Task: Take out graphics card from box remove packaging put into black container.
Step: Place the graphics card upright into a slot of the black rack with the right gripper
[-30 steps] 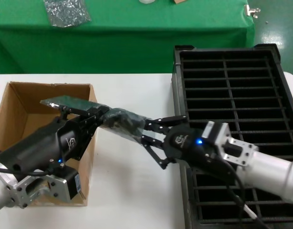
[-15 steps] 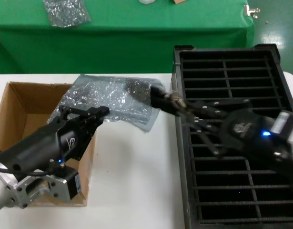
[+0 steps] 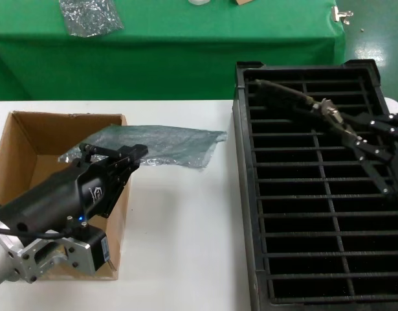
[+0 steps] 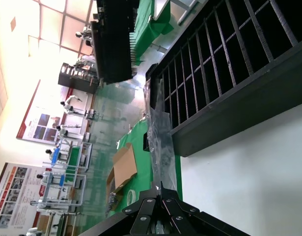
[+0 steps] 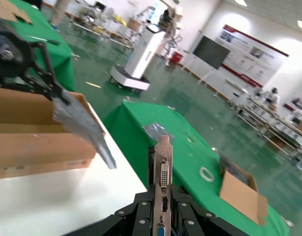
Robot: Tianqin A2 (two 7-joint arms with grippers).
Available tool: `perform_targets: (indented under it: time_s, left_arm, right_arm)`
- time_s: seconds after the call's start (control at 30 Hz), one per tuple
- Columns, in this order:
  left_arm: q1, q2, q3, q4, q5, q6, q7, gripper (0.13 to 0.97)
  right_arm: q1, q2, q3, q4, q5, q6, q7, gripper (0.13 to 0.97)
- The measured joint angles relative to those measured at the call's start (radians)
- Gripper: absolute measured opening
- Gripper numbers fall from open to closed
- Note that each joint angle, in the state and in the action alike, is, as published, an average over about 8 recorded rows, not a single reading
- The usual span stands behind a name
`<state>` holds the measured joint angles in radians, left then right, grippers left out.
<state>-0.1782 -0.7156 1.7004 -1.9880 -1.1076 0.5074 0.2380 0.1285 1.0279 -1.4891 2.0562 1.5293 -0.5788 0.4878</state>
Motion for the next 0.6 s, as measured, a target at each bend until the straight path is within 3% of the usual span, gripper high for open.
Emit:
perform_targets:
  time_s: [0.33,0.6]
  left_arm:
    - [0.0,0.0,0.0,0.0,0.0,0.0,0.0,0.139]
    - [0.0,0.0,0.0,0.0,0.0,0.0,0.0,0.139]
  right_arm:
    - [-0.03,-0.113,0.011,0.0,-0.176,0.035,0.098,0.187]
    - [-0.024,-0.14,0.003,-0.002,-0.205,0.038,0.107,0.187]
